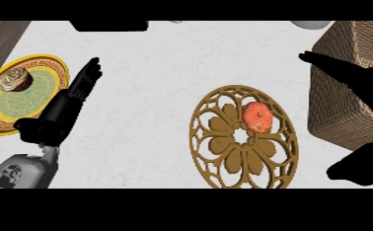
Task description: Pick the squash from the placemat and place it in the basket
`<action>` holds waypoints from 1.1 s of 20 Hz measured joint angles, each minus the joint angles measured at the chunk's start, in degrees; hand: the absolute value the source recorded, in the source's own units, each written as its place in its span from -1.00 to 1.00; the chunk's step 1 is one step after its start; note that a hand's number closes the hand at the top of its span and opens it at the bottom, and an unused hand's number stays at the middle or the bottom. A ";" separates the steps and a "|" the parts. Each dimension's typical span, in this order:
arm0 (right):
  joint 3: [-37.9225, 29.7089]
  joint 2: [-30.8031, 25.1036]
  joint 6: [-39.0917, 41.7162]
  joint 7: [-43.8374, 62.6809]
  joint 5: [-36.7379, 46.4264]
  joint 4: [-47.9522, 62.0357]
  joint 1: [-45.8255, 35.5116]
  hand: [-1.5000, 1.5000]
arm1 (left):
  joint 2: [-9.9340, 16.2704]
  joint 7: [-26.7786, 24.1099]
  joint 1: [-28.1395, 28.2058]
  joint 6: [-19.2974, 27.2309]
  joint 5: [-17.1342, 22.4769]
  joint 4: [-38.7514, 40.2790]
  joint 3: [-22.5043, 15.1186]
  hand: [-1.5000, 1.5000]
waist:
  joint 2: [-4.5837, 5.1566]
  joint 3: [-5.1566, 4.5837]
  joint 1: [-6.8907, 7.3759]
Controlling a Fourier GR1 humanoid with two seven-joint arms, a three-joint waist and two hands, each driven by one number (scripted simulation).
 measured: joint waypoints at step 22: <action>-1.74 15.95 -6.29 -20.07 23.92 7.44 15.50 -1.00 | -4.60 2.61 -0.17 -6.28 -4.67 -1.20 5.82 0.00 | 0.42 0.12 0.99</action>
